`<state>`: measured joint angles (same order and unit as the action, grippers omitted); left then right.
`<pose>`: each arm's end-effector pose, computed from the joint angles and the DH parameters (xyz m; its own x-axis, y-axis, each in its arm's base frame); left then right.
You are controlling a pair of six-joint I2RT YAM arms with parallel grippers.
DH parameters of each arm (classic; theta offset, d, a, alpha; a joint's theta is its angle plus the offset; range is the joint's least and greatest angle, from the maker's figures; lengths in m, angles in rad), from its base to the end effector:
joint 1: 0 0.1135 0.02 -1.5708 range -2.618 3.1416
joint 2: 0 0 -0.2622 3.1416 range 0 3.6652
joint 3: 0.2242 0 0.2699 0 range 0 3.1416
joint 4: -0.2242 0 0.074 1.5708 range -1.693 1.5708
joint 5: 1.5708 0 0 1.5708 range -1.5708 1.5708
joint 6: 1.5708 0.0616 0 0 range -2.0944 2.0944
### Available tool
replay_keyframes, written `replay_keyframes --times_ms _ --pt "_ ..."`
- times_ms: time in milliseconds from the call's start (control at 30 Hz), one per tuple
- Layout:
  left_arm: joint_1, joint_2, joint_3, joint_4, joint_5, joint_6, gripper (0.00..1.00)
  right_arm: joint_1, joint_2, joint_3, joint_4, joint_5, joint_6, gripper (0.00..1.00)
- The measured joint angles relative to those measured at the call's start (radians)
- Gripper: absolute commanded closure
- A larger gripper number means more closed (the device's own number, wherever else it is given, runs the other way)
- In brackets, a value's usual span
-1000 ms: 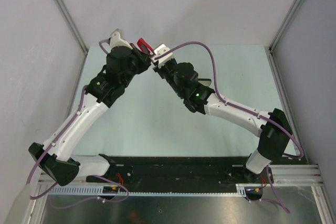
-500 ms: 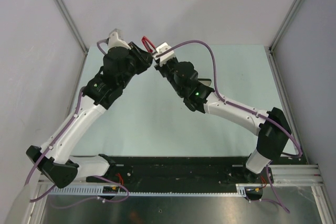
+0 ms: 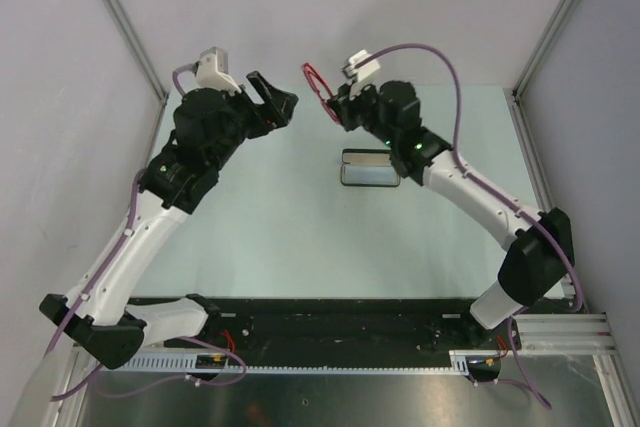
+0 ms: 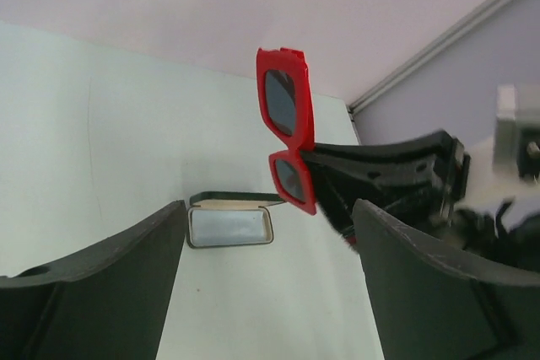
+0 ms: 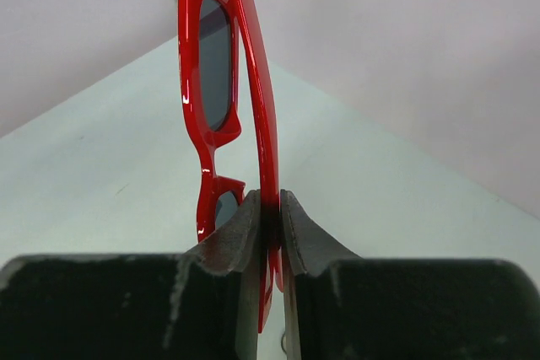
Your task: Organize the sunglasses
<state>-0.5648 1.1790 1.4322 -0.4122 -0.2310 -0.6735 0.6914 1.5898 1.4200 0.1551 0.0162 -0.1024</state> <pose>0.2541 -0.1443 0.4586 -0.3104 -0.5221 -0.7944 0.1746 0.7902 -0.5875 0.3319 0.2734 0.3883 0.0526 -0.0891 -0.9946 -0.6229 0.7755 -0.1024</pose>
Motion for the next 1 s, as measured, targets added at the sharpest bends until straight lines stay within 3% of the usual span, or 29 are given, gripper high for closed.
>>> replay_keyframes --times_ms 200,400,667,1000 --pt "0.047 -0.005 0.047 0.032 0.314 0.306 0.15 -0.172 -0.013 0.117 -0.255 -0.344 0.054 1.0" --pt "0.045 -0.026 0.048 0.035 0.642 0.525 0.16 -0.194 -0.013 0.259 -0.526 -0.615 0.054 1.0" --pt "0.045 -0.051 0.066 0.037 0.977 0.59 0.23 -0.2 0.01 0.359 -0.844 -0.838 0.027 1.0" --pt "0.045 -0.061 0.04 0.044 1.136 0.595 0.34 -0.142 0.078 0.36 -1.079 -0.871 -0.034 1.0"
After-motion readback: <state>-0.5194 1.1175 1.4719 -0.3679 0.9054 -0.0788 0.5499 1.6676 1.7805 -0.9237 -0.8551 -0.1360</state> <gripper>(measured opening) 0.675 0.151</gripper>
